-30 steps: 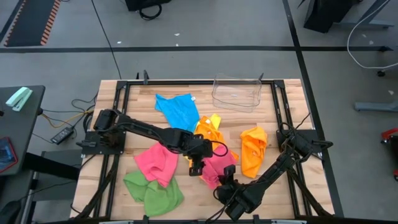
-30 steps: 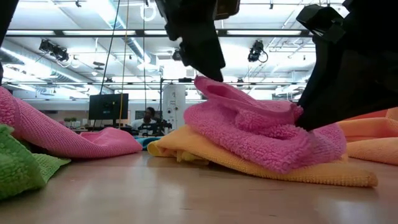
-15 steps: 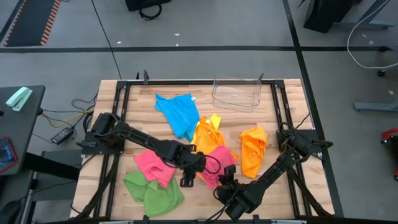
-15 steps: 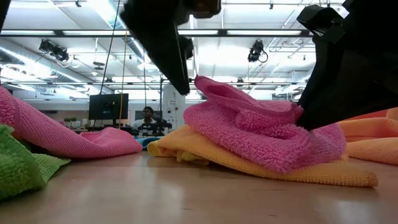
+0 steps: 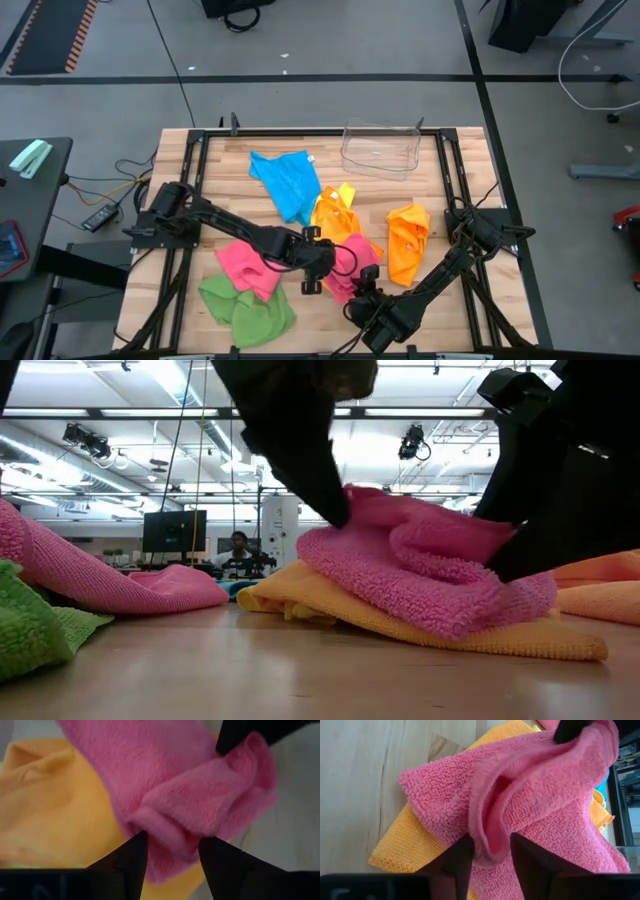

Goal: Fold microfiber towels
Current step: Fold the top pink microfiber cloth

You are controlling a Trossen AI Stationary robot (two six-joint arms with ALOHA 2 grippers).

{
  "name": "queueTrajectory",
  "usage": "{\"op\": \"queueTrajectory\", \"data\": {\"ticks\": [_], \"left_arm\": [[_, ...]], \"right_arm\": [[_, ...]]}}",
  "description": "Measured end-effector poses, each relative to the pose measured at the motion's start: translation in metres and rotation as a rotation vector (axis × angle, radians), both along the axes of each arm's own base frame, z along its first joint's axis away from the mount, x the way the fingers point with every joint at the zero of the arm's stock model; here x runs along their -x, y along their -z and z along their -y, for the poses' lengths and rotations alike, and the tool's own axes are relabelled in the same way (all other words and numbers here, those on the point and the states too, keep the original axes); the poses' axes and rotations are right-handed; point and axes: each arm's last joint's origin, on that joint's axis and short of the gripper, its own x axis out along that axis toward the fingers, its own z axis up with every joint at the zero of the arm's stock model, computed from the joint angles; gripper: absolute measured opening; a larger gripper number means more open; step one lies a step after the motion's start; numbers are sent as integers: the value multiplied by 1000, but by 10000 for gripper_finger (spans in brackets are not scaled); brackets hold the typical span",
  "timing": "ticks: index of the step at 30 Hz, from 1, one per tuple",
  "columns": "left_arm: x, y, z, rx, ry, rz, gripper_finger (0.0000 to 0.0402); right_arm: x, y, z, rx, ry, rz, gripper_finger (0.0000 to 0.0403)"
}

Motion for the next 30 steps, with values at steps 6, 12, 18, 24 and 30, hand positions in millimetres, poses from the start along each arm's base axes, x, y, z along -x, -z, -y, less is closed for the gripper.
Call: {"op": "queueTrajectory", "data": {"ticks": [6, 12, 18, 24, 30], "left_arm": [[-4, 11, 1, 3, -15, -6, 172], [-9, 10, 3, 31, -32, 45, 172], [-10, 10, 3, 30, -35, 52, 173], [-13, 8, 3, 29, -28, 90, 173], [-16, 5, 4, 35, -20, 138, 172]], "right_arm": [[2, -7, 1, -40, 17, -1, 166], [6, -23, 3, -119, 42, -14, 168], [14, -36, 3, -196, 49, -81, 168], [28, -55, -5, -209, -21, -66, 168], [29, -61, -19, -145, -133, 53, 168]]}}
